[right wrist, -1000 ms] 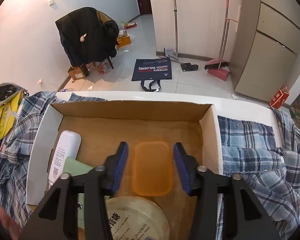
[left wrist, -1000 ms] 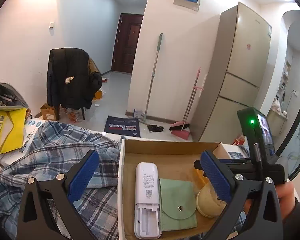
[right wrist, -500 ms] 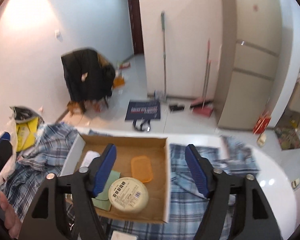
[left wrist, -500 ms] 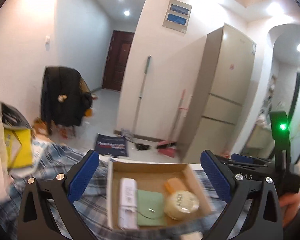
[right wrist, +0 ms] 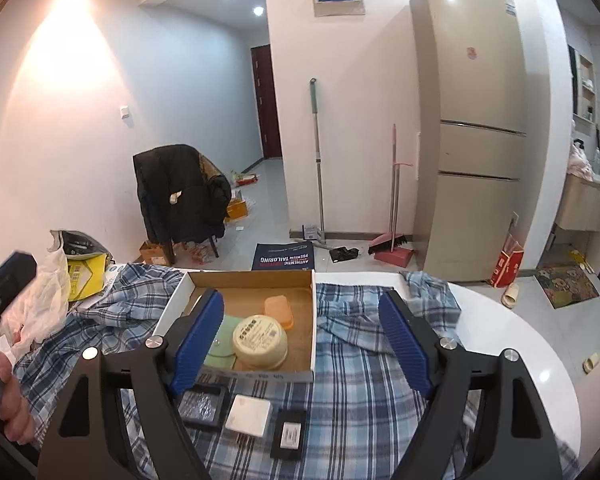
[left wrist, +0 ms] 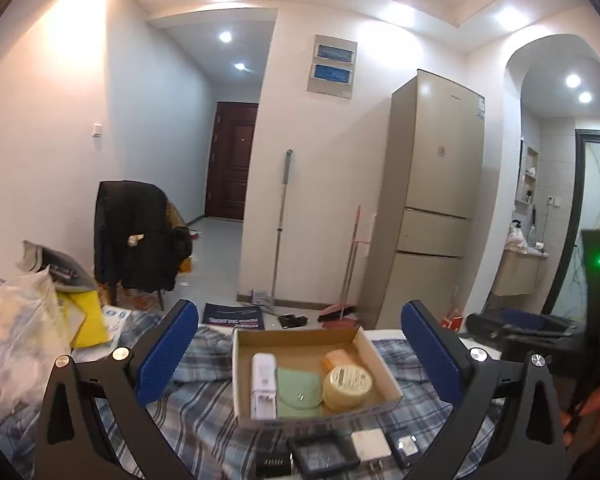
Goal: Organize rigid objects
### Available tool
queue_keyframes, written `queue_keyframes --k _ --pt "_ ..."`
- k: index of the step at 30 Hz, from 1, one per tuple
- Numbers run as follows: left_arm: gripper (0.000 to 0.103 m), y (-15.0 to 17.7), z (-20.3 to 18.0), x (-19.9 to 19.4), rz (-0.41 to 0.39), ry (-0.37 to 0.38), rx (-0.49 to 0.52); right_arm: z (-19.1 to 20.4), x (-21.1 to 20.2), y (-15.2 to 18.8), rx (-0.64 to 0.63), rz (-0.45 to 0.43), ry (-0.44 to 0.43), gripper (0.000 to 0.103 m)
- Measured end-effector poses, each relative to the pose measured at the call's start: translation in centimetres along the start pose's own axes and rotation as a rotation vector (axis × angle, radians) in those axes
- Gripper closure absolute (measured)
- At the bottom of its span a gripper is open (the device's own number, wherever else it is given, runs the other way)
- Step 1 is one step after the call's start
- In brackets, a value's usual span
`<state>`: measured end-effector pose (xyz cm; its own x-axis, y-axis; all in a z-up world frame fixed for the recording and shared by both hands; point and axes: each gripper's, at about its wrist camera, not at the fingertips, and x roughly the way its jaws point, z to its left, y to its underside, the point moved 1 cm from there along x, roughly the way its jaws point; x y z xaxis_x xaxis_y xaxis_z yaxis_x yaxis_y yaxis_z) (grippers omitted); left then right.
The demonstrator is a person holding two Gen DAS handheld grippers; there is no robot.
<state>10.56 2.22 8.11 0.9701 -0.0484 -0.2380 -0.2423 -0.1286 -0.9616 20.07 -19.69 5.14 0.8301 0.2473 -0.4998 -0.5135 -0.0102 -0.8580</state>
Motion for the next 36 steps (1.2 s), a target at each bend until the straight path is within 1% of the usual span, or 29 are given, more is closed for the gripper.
queue_keyframes --k 2,5,7,9,13,16,18,21,23,24,26,28,31,33,36 --pt "0.0 1.0 0.2 -0.2 0.017 -0.002 -0.007 0.1 -0.7 0.8 -0.004 -0.014 0.006 0.024" --pt "0.0 2.5 0.7 0.2 0.041 0.0 -0.036 0.2 -1.6 2.0 -0.002 -0.035 -0.03 0.024" --pt "0.0 3.7 0.9 0.9 0.073 -0.026 -0.043 -0.2 -1.8 2.7 0.019 -0.041 -0.039 0.024" --pt "0.0 4.6 0.9 1.1 0.096 -0.038 -0.043 -0.3 -1.7 3.3 0.032 -0.025 -0.028 0.024" --pt "0.0 5.4 0.1 0.7 0.162 -0.03 -0.039 -0.7 -1.3 5.0 0.069 0.035 -0.013 0.024" --pt "0.0 5.9 -0.8 0.4 0.146 0.022 -0.027 -0.6 -0.8 6.0 0.064 0.024 0.011 0.024" --pt "0.0 6.5 -1.4 0.9 0.15 0.014 0.002 -0.5 -0.2 6.6 0.054 0.017 0.024 0.024" --pt "0.0 8.3 -1.3 2.1 0.196 -0.016 0.025 -0.6 1.0 7.8 0.051 0.036 0.011 0.024" --pt "0.0 9.8 -1.1 3.0 0.226 -0.064 0.019 -0.5 1.5 8.6 0.025 0.058 0.007 0.024" --pt "0.0 10.4 -1.2 3.5 0.239 -0.077 0.026 -0.4 1.7 9.0 0.004 0.056 0.03 0.024" --pt "0.0 11.1 -1.3 4.5 0.286 -0.071 0.052 0.0 2.2 9.6 -0.033 0.055 0.06 0.024" --pt "0.0 11.1 -1.0 4.6 0.296 -0.072 0.037 0.2 2.8 10.0 -0.055 0.077 0.047 0.024" --pt "0.0 11.0 -0.8 4.2 0.276 -0.078 0.032 0.1 3.7 10.6 -0.046 0.127 0.035 0.024" --pt "0.0 11.1 -1.3 4.1 0.274 -0.071 0.053 -0.2 4.5 11.1 -0.025 0.174 0.027 0.024" --pt "0.0 11.6 -2.2 4.8 0.302 -0.07 0.098 -0.6 5.5 11.7 0.003 0.231 0.013 0.024"
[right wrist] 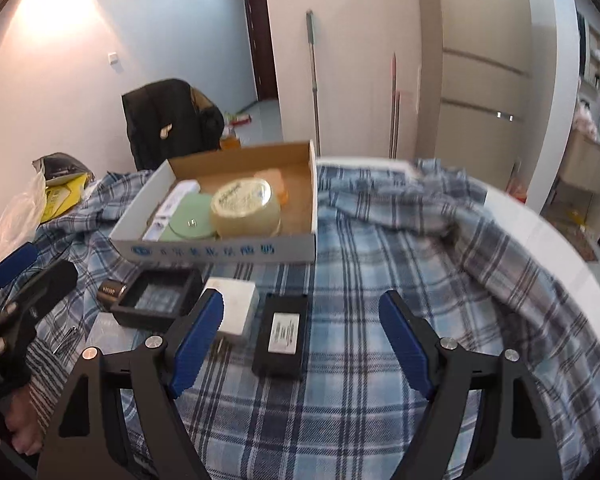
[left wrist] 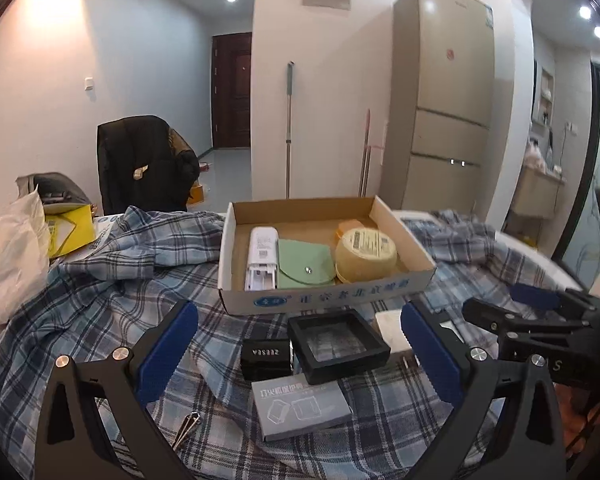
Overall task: Organize rigid objects
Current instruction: 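Grasp the black labeled battery case with the right tool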
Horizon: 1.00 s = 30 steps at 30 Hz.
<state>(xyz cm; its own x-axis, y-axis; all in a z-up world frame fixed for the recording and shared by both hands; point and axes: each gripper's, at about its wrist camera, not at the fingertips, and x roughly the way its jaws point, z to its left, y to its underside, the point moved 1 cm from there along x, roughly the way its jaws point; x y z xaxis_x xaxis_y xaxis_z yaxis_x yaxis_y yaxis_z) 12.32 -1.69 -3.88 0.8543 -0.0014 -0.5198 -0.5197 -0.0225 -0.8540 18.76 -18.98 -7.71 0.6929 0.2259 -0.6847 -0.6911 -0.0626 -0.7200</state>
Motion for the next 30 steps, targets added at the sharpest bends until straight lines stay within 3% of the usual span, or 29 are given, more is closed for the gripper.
queue_keyframes --k 6,13,21,23,30 --pt "0.0 -0.1 1.2 0.4 0.021 0.005 -0.055 1.5 0.9 0.7 -0.066 0.036 0.023 0.031" --pt "0.0 0.0 1.7 0.7 0.039 0.001 -0.085 1.9 3.0 1.1 -0.073 0.125 -0.024 0.058" --pt "0.0 0.1 1.3 0.7 0.033 0.005 -0.059 1.6 4.1 1.5 -0.05 0.172 -0.035 0.063" --pt "0.0 0.1 1.4 0.7 0.036 0.005 -0.063 1.5 4.2 1.6 -0.052 0.184 -0.019 0.069" --pt "0.0 0.2 1.6 0.7 0.042 0.004 -0.075 1.2 4.0 1.8 -0.055 0.23 -0.018 0.071"
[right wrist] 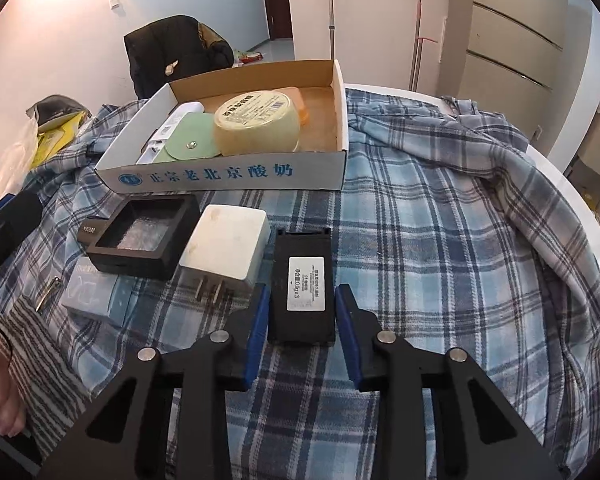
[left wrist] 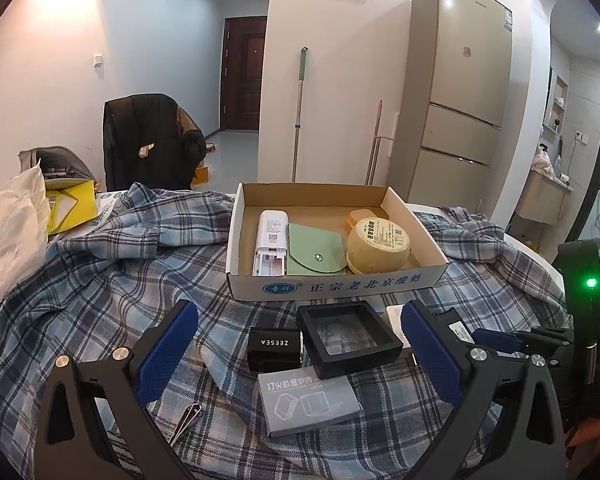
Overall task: Organize rigid objects
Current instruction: 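Grasp the black labeled battery case with the right tool, then grasp the grey printed box with the left tool while the right tool holds the battery case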
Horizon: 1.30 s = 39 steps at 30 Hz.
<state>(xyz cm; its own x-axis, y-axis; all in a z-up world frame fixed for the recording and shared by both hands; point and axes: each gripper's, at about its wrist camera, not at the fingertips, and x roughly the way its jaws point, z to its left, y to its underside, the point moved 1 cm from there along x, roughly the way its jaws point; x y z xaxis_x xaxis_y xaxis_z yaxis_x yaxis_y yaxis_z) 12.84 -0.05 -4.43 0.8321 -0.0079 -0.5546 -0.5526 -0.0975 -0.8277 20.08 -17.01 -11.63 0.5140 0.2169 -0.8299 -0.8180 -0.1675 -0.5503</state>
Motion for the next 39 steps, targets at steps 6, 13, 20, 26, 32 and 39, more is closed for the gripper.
queue_keyframes --k 6,13,20,26,32,39 --pt "0.0 0.0 0.0 0.1 0.007 0.001 -0.001 0.2 -0.6 0.6 -0.016 0.062 0.029 0.068" --pt "0.0 -0.1 0.0 0.1 0.004 0.002 0.0 0.9 0.3 -0.2 -0.02 0.019 0.051 0.057" --pt "0.0 0.0 -0.1 0.1 0.009 -0.002 -0.001 0.3 1.2 0.0 0.005 0.049 0.057 0.07" --pt "0.0 0.1 0.4 0.7 0.056 -0.08 -0.014 -0.7 -0.7 -0.1 0.033 -0.027 0.116 0.07" --pt "0.001 -0.2 3.1 0.4 0.195 -0.072 -0.175 -1.3 -2.0 -0.3 0.026 -0.087 0.132 0.07" --pt "0.019 2.4 0.0 -0.1 0.26 -0.032 -0.08 -1.2 -1.7 0.0 0.016 -0.066 0.086 0.07"
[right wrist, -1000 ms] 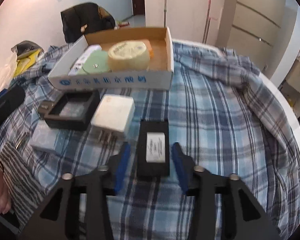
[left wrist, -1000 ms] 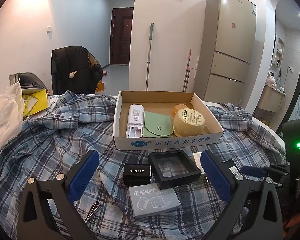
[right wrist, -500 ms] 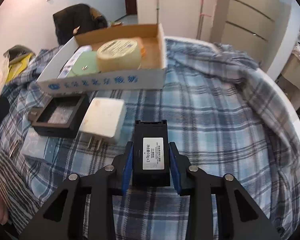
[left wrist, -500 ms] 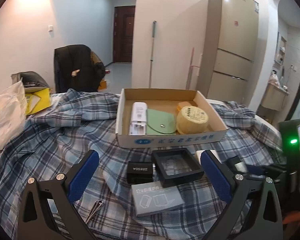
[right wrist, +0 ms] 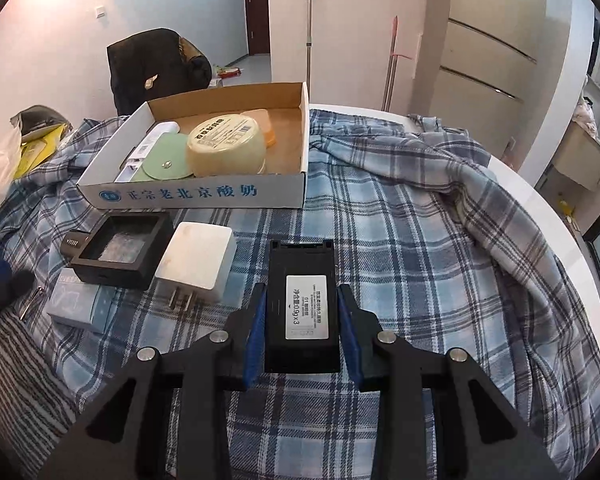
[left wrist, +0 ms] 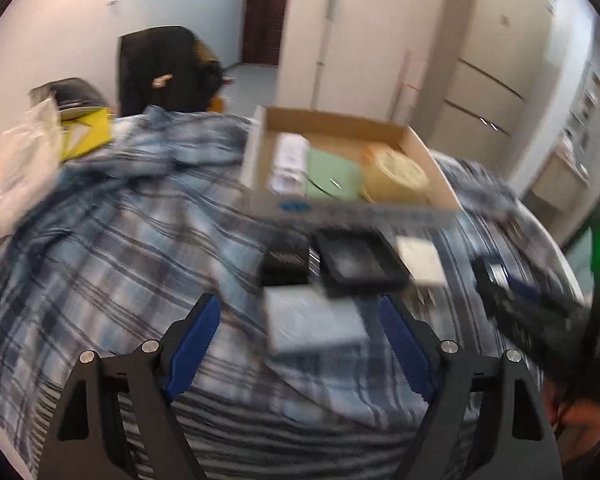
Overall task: Organize rigid objects
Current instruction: 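Grasp the grey printed box with the left tool while the right tool holds the battery case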
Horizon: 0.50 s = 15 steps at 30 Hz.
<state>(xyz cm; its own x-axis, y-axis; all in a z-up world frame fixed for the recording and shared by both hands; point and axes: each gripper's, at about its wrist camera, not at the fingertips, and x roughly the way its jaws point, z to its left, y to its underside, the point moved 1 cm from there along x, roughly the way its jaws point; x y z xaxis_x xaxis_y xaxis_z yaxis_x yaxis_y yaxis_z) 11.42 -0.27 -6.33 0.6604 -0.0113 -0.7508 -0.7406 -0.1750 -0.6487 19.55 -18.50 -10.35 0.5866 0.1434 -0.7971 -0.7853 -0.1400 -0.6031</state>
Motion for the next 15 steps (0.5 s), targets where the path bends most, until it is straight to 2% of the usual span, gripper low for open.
queue_keyframes --k 3,6,10,15 --pt "0.019 0.2 -1.2 0.1 -0.001 -0.018 0.038 0.1 0.2 0.1 0.005 0.008 -0.001 0.07" --pt "0.019 -0.2 -1.9 1.0 0.062 0.002 0.07 0.3 1.2 0.3 -0.002 0.045 -0.014 0.07" --pt "0.019 -0.8 -2.0 2.7 0.12 -0.03 0.077 -0.5 2.4 0.5 0.037 0.101 -0.036 0.07" --pt "0.019 -1.1 -2.2 3.7 0.123 -0.033 0.076 -0.2 2.4 0.6 0.023 0.1 -0.018 0.07"
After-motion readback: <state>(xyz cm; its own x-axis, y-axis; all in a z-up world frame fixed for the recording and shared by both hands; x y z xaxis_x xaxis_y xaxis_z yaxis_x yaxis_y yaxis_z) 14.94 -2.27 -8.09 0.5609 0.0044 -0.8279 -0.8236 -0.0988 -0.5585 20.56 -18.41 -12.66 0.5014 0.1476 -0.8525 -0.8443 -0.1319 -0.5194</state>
